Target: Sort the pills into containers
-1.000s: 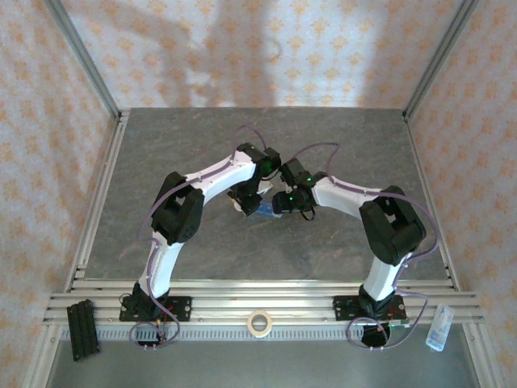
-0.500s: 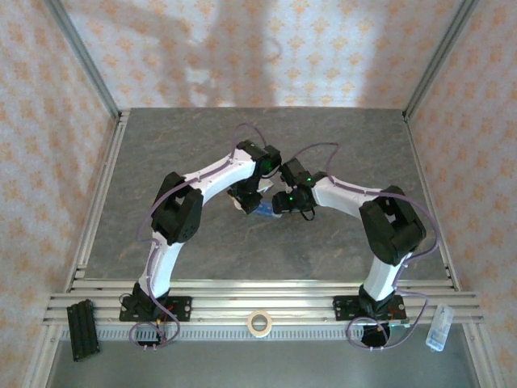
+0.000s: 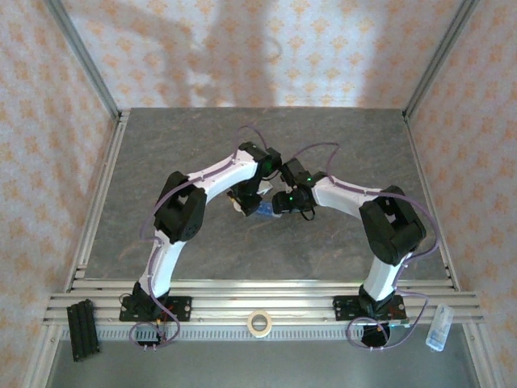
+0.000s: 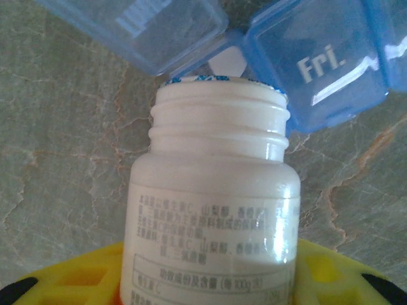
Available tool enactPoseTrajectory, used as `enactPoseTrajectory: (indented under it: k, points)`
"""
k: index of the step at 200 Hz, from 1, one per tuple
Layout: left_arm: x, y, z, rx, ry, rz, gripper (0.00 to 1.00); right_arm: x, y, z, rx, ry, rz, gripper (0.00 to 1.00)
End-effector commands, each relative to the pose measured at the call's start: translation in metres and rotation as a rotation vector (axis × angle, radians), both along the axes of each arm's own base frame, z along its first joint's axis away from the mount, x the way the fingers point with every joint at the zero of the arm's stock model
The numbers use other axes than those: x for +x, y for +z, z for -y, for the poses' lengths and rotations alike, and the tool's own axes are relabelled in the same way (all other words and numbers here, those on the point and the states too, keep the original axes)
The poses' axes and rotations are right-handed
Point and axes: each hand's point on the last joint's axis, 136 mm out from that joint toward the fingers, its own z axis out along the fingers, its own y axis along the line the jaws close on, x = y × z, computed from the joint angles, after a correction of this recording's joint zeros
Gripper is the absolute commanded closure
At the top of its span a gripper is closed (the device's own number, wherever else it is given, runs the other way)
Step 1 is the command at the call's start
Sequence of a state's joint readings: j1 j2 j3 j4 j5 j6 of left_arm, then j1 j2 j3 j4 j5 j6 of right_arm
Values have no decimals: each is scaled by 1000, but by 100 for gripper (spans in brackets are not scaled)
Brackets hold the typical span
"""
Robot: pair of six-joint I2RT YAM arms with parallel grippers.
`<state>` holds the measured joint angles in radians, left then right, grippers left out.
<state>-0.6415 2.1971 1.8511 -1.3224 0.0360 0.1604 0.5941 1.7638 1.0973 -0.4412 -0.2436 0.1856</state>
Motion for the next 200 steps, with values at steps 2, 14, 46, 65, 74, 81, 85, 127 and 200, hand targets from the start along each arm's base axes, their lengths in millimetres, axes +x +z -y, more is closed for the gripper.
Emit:
enactPoseTrajectory:
  k: [2,14,46,65,74,81,85,127,200]
  points:
    - [-4,-2,-7,51,-29,-33,100,0,-3,4,-33,2,-6,38]
    - [-5,-2,-7,51,-31,-35,100,0,-3,4,-35,2,-7,38]
    - [-4,6,-6,43,-26,-22,100,0,-3,3,-31,4,-10,38]
    - [-1,14,-5,33,-25,1,100,0,-4,3,-32,3,-11,38]
    - [-1,17,-5,31,-28,5,100,0,-3,3,-30,2,-10,38]
    - [-1,19,-5,28,-29,7,100,0,-4,3,-30,2,-11,38]
    - [-1,19,-5,29,-30,6,100,0,-4,3,-30,1,-11,38]
    - [-2,17,-6,39,-31,1,100,0,-4,3,-29,2,-11,38]
    - [-1,1,-3,55,-31,-32,100,0,-4,3,-31,3,-12,38]
